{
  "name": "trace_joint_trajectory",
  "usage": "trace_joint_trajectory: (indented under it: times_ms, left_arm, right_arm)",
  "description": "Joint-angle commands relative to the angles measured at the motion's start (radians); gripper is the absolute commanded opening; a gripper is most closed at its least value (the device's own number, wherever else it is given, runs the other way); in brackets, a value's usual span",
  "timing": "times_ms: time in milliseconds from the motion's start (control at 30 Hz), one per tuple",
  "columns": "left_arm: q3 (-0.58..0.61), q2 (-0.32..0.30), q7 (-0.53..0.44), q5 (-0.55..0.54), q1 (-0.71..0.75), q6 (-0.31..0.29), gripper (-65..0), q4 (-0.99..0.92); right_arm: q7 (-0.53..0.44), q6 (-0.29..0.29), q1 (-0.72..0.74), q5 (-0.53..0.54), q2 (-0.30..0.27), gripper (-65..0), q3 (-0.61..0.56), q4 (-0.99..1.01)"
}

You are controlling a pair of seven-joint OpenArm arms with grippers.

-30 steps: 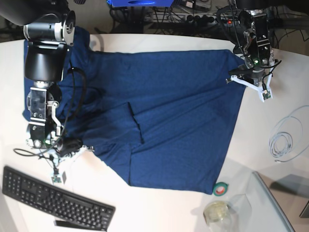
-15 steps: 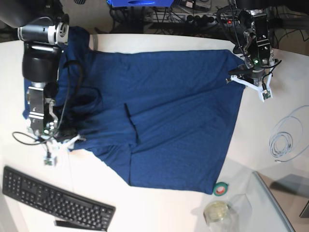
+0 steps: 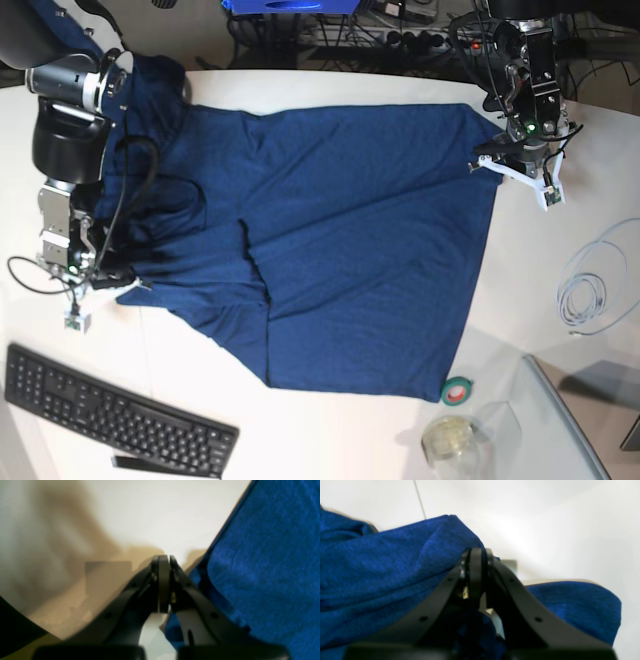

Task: Layout the t-shirt on the table in an organized manner, then fold the t-shirt properly
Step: 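Drag the held shirt fabric with the right gripper toward the keyboard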

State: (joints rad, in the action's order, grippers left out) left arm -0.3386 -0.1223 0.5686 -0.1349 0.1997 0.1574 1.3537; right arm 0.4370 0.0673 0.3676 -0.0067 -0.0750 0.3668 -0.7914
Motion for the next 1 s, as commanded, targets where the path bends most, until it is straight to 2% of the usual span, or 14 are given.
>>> trace_joint_trajectory:
  times_ms: [0, 200, 367, 467, 600, 767, 967]
  left_arm:
    - [-0.003, -0.01, -0.012, 0.004, -0.006, 0.005, -65.0, 0.016]
    - [-0.003, -0.01, -0.012, 0.004, -0.006, 0.005, -65.0, 0.016]
    - [-0.003, -0.01, -0.012, 0.004, -0.006, 0.005, -65.0, 0.017]
    - [-0.003, -0.01, -0.012, 0.004, -0.006, 0.005, -65.0, 0.017]
    - [0.002, -0.023, -0.012, 0.004, -0.006, 0.005, -65.0, 0.017]
    - [-0.001, -0.032, -0.011, 0.004, -0.006, 0.005, -65.0, 0.017]
    - [-0.001, -0.037, -0.011, 0.004, -0.006, 0.005, -65.0, 0.019]
  right_arm:
    - [-0.017, -0.002, 0.029, 0.001, -0.009, -64.5, -0.001, -0.018]
    - [-0.01, -0.002, 0.038, 0.001, -0.006, -64.8, -0.009, -0.125]
    - [0.059, -0.002, 0.061, 0.001, -0.004, -64.8, -0.01, -0.219]
    - [0.061, 0.001, 0.063, 0.001, -0.006, -64.8, -0.01, -0.259]
    - [0.069, 0.076, 0.057, 0.001, 0.01, -64.8, -0.01, -0.414]
    - [0.11, 0.139, 0.077, -0.002, 0.04, -64.8, -0.021, -0.567]
    - [0.113, 0.173, 0.09, 0.0, 0.039, -64.8, -0.168, -0.615]
